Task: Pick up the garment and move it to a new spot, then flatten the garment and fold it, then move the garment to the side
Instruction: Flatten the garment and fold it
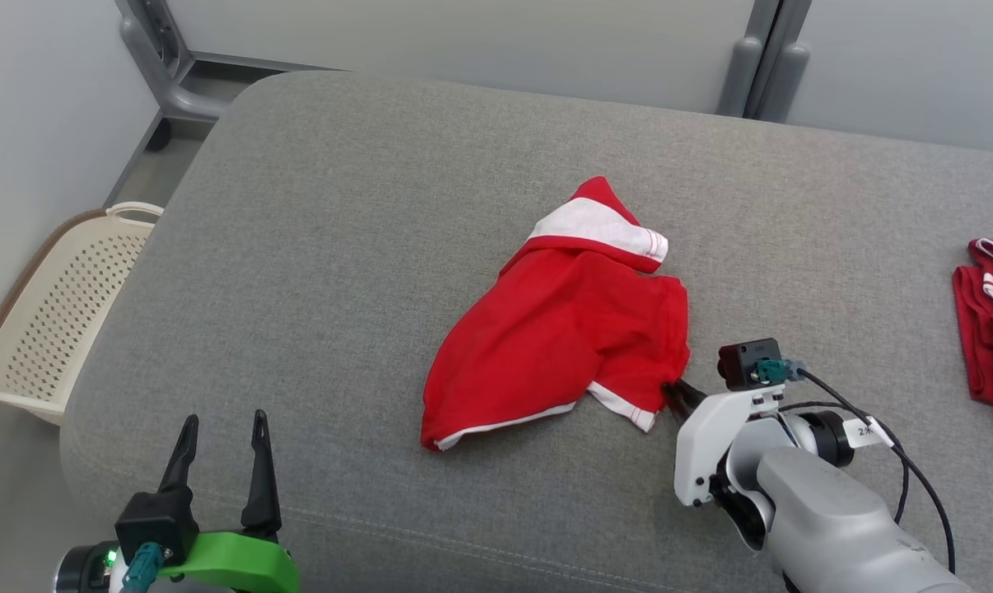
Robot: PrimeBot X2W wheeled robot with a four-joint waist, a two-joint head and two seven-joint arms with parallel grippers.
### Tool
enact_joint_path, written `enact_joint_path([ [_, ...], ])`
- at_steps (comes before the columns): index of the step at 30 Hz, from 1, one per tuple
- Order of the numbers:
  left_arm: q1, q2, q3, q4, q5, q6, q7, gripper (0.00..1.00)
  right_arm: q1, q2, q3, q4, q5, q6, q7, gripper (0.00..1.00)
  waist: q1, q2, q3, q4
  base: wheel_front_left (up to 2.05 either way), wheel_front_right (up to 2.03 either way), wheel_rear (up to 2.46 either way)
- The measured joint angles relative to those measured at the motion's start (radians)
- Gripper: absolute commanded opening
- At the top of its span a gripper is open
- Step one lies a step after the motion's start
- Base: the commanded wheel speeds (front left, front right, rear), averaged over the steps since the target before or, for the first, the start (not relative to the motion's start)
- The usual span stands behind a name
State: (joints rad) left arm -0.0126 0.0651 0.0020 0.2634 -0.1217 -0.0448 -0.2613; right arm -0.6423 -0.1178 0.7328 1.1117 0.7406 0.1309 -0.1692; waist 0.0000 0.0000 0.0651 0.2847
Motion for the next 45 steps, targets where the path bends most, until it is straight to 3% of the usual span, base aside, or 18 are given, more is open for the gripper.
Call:
enact_joint_path([
  [7, 0.0, -0.005, 0.007, 0.007, 0.001, -0.004, 0.0, 1.0, -0.012, -0.004, 0.035, -0.001, 0.052, 0.0, -0.038, 0.0, 0.0, 0.0, -0.002, -0.013, 0.0, 0.0, 0.0],
  [14, 0.002, -0.008, 0.011, 0.016, 0.003, -0.011, 0.0, 1.0, -0.004, -0.061, 0.067, -0.103, 0.121, 0.0, -0.077, 0.0, 0.0, 0.0, -0.019, -0.055, 0.0, 0.0, 0.0],
  [19, 0.021, -0.01, 0.013, 0.023, 0.006, -0.012, 0.0, 1.0, 0.05, -0.146, 0.118, -0.245, 0.188, 0.0, -0.084, 0.0, 0.0, 0.0, -0.04, -0.092, 0.0, 0.0, 0.0],
  [23, 0.04, -0.011, 0.019, 0.022, 0.006, -0.012, 0.0, 1.0, 0.092, -0.279, 0.148, -0.378, 0.247, 0.0, -0.076, 0.0, 0.0, 0.0, -0.059, -0.134, 0.0, 0.0, 0.0],
  [30, 0.045, -0.012, 0.019, 0.021, 0.005, -0.013, 0.0, 1.0, 0.165, -0.412, 0.166, -0.535, 0.312, 0.0, -0.026, 0.0, 0.0, 0.0, -0.075, -0.19, 0.0, 0.0, 0.0],
  [35, 0.045, -0.013, 0.008, 0.023, 0.003, -0.013, 0.0, 1.0, 0.214, -0.436, 0.16, -0.59, 0.353, 0.0, 0.006, 0.0, 0.0, 0.0, -0.073, -0.216, 0.0, 0.0, 0.0],
  [41, 0.043, -0.013, 0.002, 0.027, 0.001, -0.014, 0.0, 1.0, 0.233, -0.423, 0.171, -0.556, 0.319, 0.0, 0.031, 0.02, 0.0, 0.0, -0.061, -0.221, 0.0, 0.0, 0.0],
  [43, 0.042, -0.014, 0.003, 0.029, 0.0, -0.014, 0.0, 1.0, 0.231, -0.408, 0.165, -0.538, 0.3, 0.0, 0.023, 1.0, 0.0, 0.0, -0.057, -0.224, 0.0, 0.0, 0.0],
  [45, 0.042, -0.014, 0.005, 0.029, 0.0, -0.014, 0.0, 1.0, 0.224, -0.397, 0.149, -0.529, 0.285, 0.0, 0.007, 1.0, 0.0, 0.0, -0.054, -0.228, 0.0, 0.0, 0.0],
])
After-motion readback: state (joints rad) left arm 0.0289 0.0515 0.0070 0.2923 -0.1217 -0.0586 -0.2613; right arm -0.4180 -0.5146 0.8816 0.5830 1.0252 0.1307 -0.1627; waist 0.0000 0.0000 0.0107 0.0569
